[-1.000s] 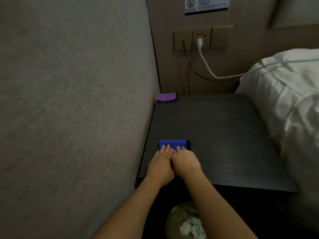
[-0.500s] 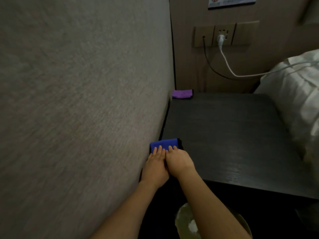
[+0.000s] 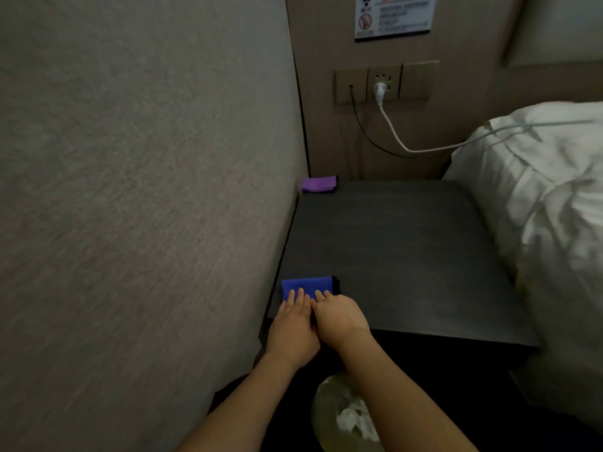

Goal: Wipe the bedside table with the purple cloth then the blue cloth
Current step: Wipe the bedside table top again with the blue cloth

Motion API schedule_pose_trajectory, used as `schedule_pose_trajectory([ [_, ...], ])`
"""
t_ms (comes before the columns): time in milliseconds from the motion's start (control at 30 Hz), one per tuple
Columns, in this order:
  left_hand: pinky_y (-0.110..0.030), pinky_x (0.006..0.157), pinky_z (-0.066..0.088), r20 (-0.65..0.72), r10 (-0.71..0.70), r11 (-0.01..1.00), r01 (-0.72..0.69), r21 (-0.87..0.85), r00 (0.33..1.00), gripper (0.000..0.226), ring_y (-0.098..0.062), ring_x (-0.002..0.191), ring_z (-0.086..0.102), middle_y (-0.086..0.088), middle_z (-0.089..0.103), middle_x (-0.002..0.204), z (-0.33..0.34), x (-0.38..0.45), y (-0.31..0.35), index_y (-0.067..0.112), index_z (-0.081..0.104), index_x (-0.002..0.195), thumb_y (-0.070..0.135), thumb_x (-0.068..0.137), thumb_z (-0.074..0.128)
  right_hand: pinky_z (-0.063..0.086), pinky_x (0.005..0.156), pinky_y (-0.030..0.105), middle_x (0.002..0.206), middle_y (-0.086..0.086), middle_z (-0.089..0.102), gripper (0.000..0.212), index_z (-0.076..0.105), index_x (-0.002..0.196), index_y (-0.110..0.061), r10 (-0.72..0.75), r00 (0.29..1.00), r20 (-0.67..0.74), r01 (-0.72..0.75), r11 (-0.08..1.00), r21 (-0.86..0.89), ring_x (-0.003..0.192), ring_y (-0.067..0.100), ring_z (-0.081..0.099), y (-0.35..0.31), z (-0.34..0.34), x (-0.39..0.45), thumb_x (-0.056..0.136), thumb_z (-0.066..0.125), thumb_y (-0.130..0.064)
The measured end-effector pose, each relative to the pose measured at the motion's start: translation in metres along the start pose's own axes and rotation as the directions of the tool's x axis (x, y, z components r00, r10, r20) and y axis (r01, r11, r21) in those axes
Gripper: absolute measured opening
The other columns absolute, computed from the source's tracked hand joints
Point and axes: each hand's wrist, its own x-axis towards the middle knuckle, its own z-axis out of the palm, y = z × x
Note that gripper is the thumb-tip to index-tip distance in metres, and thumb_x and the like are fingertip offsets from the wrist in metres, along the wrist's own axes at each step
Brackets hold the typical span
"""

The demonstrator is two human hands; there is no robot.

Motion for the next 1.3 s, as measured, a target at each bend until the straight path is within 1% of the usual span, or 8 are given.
schedule_pose_trajectory([
  [100,-0.031,0.119,0.000,0.020,0.052,0.998,-0.051,-0.026,0.998,0.069,-0.021,0.149,-0.001,-0.009,0.005,0.162,0.004,0.002,0.031,0.009,0.011,0.153,0.024,0.090,0.037,0.046,0.098,0.039,0.142,0.008,0.047,0.041,0.047,0.134,-0.013,0.047,0.999,0.005,-0.047,0.998,-0.052,0.126,0.022,0.048,0.026,-0.002,-0.018,0.094,0.041,-0.020],
  [233,-0.032,0.120,0.001,0.052,0.149,0.989,-0.147,-0.024,0.988,0.067,-0.022,0.149,-0.001,-0.010,0.006,0.162,0.010,0.009,0.081,0.007,0.012,0.152,0.024,0.092,0.036,0.043,0.102,0.039,0.149,0.006,0.039,0.045,0.040,0.139,-0.016,0.126,0.992,0.019,-0.124,0.989,-0.080,0.132,0.021,0.043,0.071,-0.005,-0.048,0.095,0.042,-0.021],
  [333,-0.033,0.120,0.002,0.071,0.211,0.977,-0.210,-0.027,0.975,0.068,-0.023,0.149,-0.001,-0.011,0.006,0.161,0.016,0.014,0.120,0.006,0.013,0.152,0.023,0.091,0.037,0.043,0.101,0.038,0.148,0.006,0.040,0.045,0.039,0.139,-0.016,0.188,0.982,0.007,-0.187,0.979,-0.085,0.131,0.021,0.044,0.105,-0.006,-0.071,0.094,0.040,-0.020],
  [567,-0.035,0.121,0.003,0.154,0.353,0.932,-0.361,0.024,0.923,0.067,-0.023,0.149,0.000,-0.011,0.007,0.161,0.027,0.028,0.194,0.006,0.012,0.152,0.027,0.093,0.036,0.038,0.106,0.037,0.153,0.004,0.032,0.049,0.033,0.143,-0.020,0.346,0.938,0.001,-0.345,0.934,-0.094,0.137,0.018,0.037,0.167,-0.002,-0.117,0.095,0.038,-0.022],
  [767,-0.035,0.121,0.003,0.191,0.447,0.885,-0.463,0.052,0.874,0.069,-0.025,0.149,0.000,-0.014,0.005,0.161,0.039,0.029,0.242,0.004,0.012,0.152,0.024,0.091,0.038,0.042,0.100,0.035,0.151,0.003,0.036,0.049,0.038,0.141,-0.022,0.419,0.907,-0.031,-0.420,0.902,-0.098,0.133,0.018,0.043,0.206,-0.003,-0.154,0.092,0.039,-0.022],
  [933,-0.036,0.121,0.002,0.207,0.464,0.873,-0.485,0.062,0.861,0.070,-0.027,0.149,-0.001,-0.015,0.005,0.161,0.042,0.024,0.258,0.004,0.012,0.151,0.024,0.090,0.040,0.039,0.104,0.034,0.154,0.005,0.030,0.051,0.031,0.145,-0.021,0.467,0.884,0.002,-0.464,0.880,-0.100,0.138,0.017,0.037,0.211,0.002,-0.167,0.094,0.038,-0.024],
  [1100,-0.035,0.120,0.001,0.227,0.472,0.866,-0.496,0.062,0.852,0.076,-0.025,0.149,-0.002,-0.013,0.003,0.161,0.042,0.014,0.254,0.006,0.010,0.152,0.027,0.088,0.047,0.042,0.101,0.034,0.152,0.007,0.033,0.050,0.034,0.143,-0.019,0.492,0.870,-0.013,-0.491,0.865,-0.107,0.137,0.018,0.038,0.199,0.003,-0.172,0.094,0.036,-0.023],
  [1300,-0.037,0.120,0.001,0.248,0.480,0.847,-0.518,0.118,0.841,0.082,-0.027,0.149,-0.003,-0.014,0.003,0.161,0.043,-0.003,0.238,0.005,0.007,0.152,0.028,0.086,0.052,0.047,0.092,0.034,0.144,0.007,0.046,0.044,0.042,0.137,-0.017,0.506,0.862,-0.024,-0.503,0.850,-0.153,0.128,0.019,0.048,0.173,0.006,-0.173,0.094,0.035,-0.024],
])
